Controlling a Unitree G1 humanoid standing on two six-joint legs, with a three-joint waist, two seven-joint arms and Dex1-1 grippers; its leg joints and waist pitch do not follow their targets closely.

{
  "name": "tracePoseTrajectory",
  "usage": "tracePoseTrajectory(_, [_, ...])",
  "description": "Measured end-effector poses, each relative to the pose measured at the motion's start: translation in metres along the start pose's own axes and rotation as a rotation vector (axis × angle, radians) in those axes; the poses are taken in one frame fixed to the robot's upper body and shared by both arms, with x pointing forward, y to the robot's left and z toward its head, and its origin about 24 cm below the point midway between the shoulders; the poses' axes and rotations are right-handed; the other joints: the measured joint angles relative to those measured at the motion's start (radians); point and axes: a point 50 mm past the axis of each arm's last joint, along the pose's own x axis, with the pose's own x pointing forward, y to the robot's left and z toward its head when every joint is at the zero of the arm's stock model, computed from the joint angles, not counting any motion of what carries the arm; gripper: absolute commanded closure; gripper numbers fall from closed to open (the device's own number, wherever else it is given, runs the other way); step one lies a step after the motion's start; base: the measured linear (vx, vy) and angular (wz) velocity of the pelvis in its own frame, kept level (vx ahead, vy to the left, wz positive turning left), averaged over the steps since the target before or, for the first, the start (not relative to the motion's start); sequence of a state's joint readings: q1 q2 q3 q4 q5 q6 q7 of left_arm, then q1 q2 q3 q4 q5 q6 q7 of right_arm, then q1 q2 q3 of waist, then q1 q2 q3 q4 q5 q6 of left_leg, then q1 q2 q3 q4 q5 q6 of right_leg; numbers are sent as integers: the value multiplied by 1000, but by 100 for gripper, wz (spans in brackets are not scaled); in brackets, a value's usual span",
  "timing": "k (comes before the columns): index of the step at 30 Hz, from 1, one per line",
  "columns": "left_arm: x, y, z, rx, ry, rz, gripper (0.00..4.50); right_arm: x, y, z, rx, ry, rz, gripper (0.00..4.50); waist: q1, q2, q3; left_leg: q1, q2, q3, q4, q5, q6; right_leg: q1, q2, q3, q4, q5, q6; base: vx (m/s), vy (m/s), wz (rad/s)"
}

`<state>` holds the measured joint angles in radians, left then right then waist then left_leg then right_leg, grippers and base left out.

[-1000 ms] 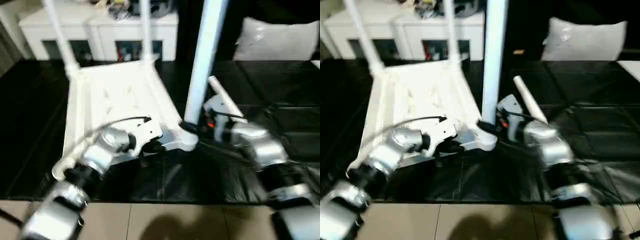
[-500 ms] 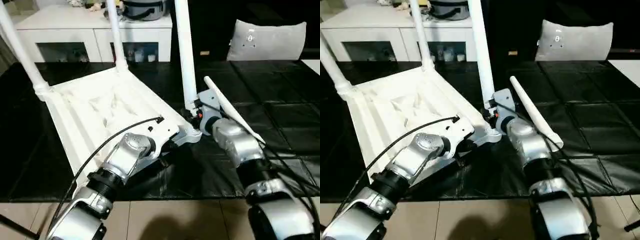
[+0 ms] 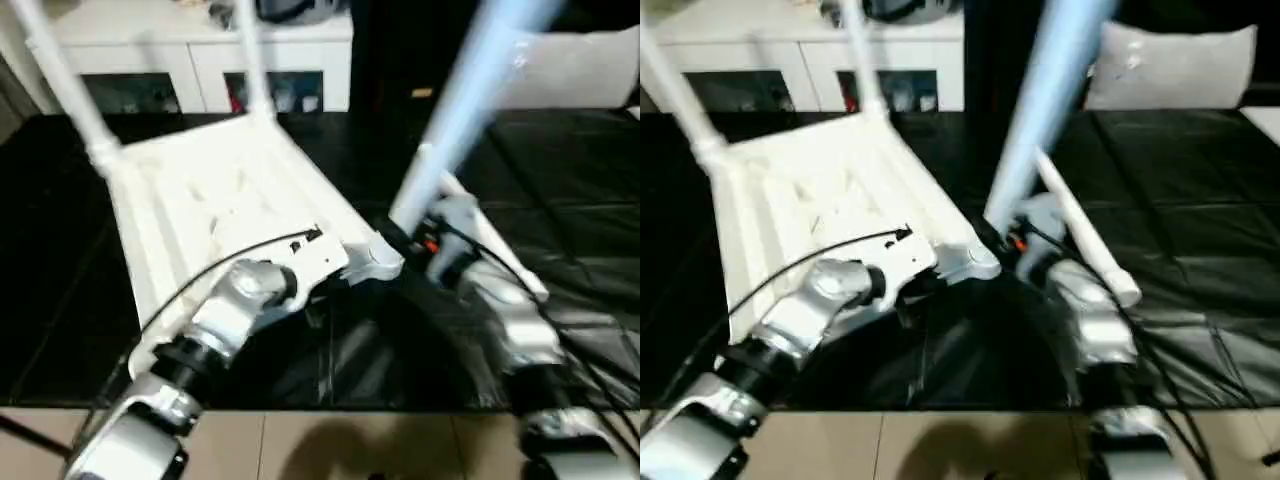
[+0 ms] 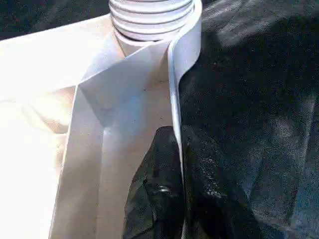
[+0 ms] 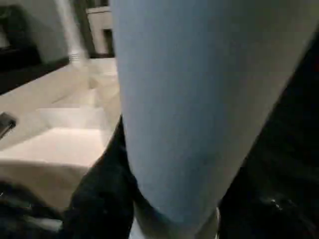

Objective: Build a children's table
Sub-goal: Insert table leg to table base

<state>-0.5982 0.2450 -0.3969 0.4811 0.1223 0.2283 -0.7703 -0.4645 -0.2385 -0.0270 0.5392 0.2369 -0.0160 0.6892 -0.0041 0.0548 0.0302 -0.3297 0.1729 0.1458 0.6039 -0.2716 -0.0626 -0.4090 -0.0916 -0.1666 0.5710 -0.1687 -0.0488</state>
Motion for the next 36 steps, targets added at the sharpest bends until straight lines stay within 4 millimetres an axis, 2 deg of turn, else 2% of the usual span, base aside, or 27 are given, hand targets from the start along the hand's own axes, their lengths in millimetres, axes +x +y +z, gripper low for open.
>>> tracePoseTrajectory(3, [-3, 0, -1, 34, -10, -22, 450, -4, -2, 0, -11, -1, 48, 263, 10, 0, 0, -3, 1, 0, 1, 0, 1, -7, 0, 0, 9, -6, -3, 0, 0, 0])
tracePoseTrajectory(7, [-9, 2, -6, 59, -6, -56, 450, -3, -3, 1, 11, 14, 117, 263, 15, 0, 0, -2, 2, 0, 2, 1, 2, -8, 1, -1, 12, -7, -5, 0, 0, 0])
tracePoseTrajectory(15, [-16, 6, -12, 102, 8, -106, 450, 10, -7, 16, -138, 169, 320, 263, 21, -5, -1, -1, 3, 0, 6, 1, 1, -6, 1, 0, 14, -6, -6, 0, 0, 0])
tracePoseTrajectory(21, [-17, 10, -12, 135, 18, -168, 450, 12, -8, 21, -176, 260, 459, 263, 44, -10, -3, -1, 3, 0, 7, 1, 1, -6, 1, 0, 16, -6, -6, 0, 0, 0])
tracePoseTrajectory(24, [-18, 13, -13, 150, 27, -189, 450, 11, -7, 22, -183, 274, 491, 263, 56, -13, -5, -1, 3, 0, 8, 1, 1, -6, 0, 0, 17, -7, -6, 0, 0, 0])
tracePoseTrajectory(28, [-18, 17, -13, 163, 35, -206, 450, 11, -7, 21, -188, 275, 511, 263, 63, -13, -4, -1, 3, 0, 11, 1, 1, -6, 0, 0, 22, -7, -6, 0, 0, 0])
tracePoseTrajectory(36, [-18, 18, -15, 170, 40, -222, 450, 8, -4, 16, -184, 269, 509, 263, 65, -14, -6, 1, 3, 0, 12, 3, -2, -5, 0, 0, 23, -7, -6, 0, 0, 0])
